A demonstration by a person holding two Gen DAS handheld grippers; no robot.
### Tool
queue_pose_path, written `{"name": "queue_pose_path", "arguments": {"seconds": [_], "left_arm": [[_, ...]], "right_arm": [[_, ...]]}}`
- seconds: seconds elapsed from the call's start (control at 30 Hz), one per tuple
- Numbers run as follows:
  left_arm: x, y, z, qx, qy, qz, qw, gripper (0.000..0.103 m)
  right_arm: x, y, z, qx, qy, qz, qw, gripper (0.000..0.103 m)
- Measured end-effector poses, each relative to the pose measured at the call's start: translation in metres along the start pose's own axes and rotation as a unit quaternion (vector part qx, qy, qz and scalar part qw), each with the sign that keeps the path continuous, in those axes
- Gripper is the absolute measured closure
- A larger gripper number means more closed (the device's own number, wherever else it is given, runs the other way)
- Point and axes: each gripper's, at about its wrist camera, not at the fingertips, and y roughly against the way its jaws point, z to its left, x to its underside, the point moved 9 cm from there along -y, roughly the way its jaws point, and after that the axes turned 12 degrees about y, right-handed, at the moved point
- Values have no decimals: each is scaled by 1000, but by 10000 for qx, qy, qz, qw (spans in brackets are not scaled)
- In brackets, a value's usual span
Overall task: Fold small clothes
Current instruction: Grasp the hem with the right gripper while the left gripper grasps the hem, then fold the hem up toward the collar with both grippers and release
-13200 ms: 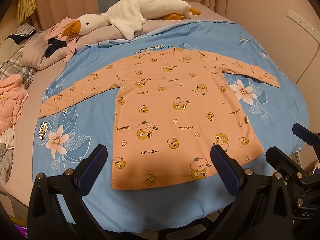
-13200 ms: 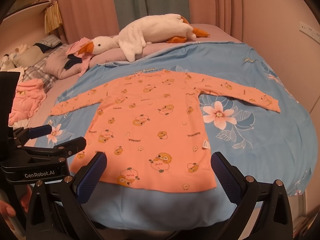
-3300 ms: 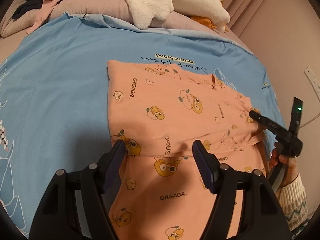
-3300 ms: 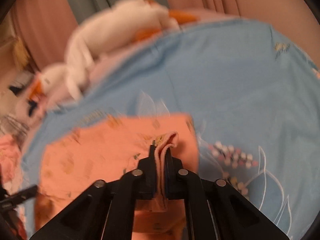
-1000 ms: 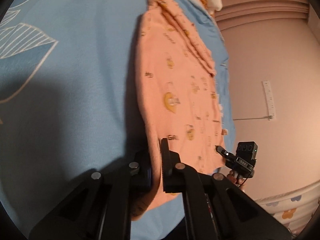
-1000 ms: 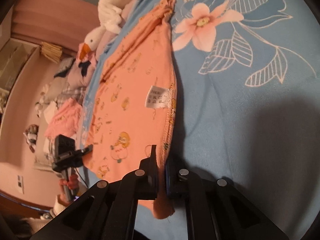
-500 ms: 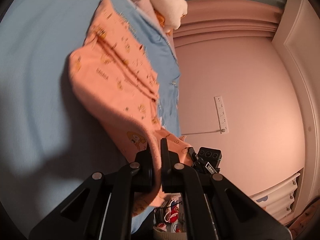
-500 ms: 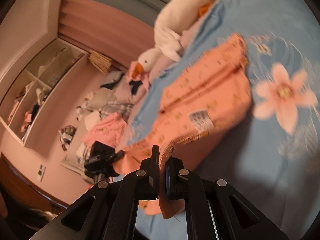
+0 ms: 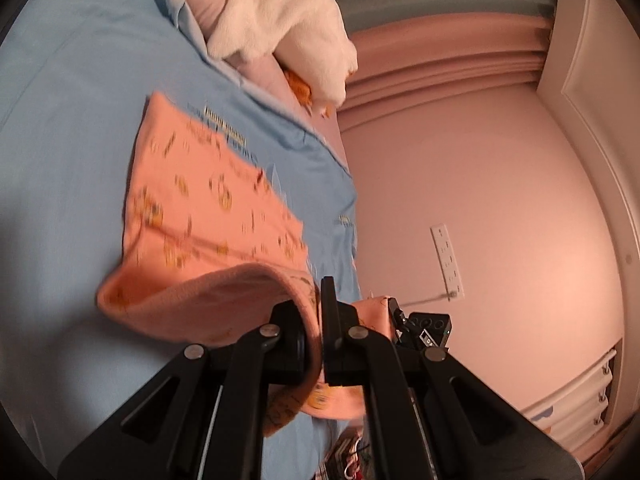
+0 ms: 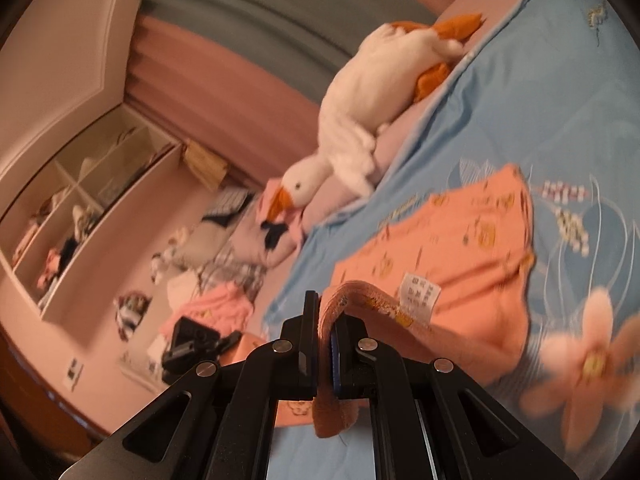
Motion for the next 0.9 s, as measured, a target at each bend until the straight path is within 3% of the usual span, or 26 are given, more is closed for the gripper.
{"name": "queue_pose_path", "arguments": {"seconds": [0.17, 0.3, 0.57, 0.67, 0.7, 0.77, 0.8, 0.83, 0.9], "left_arm": [[-44, -22, 10, -43, 211, -122, 9997, 101], [-79, -51, 27, -290, 476, -121, 9984, 101], [-149, -86, 89, -1093, 1126, -395, 9868, 101], [-160, -91, 108, -1130, 1469, -380, 9819, 99], [-158, -94, 110, -1064, 1533, -263, 9821, 97], [-148, -95, 106, -1013, 1365, -35, 9854, 79], [-143, -92, 104, -1081, 1249, 4, 9863, 76], [-138, -89, 102, -1101, 1168, 55, 9870, 70], [-129, -85, 97, -1018, 1119, 175, 9883, 68]], "right_arm": [[-35, -20, -30, 236, -213, -226, 9992, 95], [-52, -45, -56, 379, -404, -185, 9983, 95], [-54, -93, -135, 1056, -1164, 194, 9874, 95], [-53, -101, -160, 1240, -1494, 240, 9807, 95], [-52, -104, -166, 1256, -1616, 283, 9784, 95], [-45, -108, -175, 1263, -1834, 436, 9739, 82], [-41, -109, -175, 1203, -1890, 554, 9730, 71], [-38, -109, -172, 1122, -1890, 638, 9735, 67], [-34, -105, -163, 1037, -1771, 764, 9757, 66]]}}
